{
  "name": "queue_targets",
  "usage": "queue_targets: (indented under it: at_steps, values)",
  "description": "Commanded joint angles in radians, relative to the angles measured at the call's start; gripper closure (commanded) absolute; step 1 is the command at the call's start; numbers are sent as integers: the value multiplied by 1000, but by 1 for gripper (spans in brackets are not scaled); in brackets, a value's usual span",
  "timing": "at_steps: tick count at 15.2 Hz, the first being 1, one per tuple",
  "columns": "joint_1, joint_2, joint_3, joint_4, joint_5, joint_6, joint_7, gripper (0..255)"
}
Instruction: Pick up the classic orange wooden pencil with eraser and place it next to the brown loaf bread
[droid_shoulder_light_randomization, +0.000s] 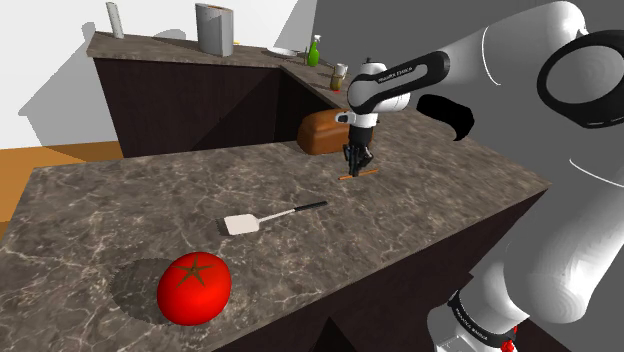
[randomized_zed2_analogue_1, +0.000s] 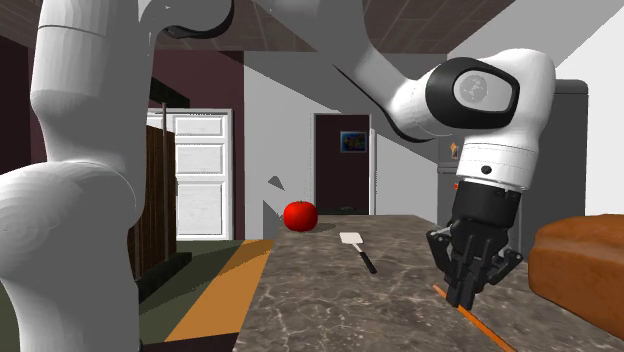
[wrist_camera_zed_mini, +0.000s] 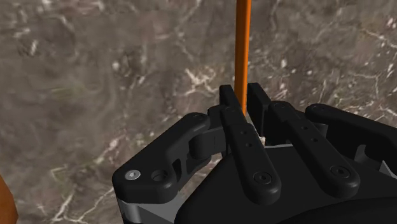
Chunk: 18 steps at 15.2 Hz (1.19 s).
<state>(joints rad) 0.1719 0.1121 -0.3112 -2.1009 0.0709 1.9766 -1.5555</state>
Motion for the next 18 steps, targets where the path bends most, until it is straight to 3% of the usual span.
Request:
queue_targets:
  at_steps: [1,2,7,11,18]
  values:
    - [0,0,0,0,0,0,0,255]
    - [0,0,0,0,0,0,0,0]
    - [0,0,0,0,0,0,0,0]
    - [-2,-21,-3,106,-11,-126,7,0]
    - [-2,-21,-3,106,-11,-126,7,0]
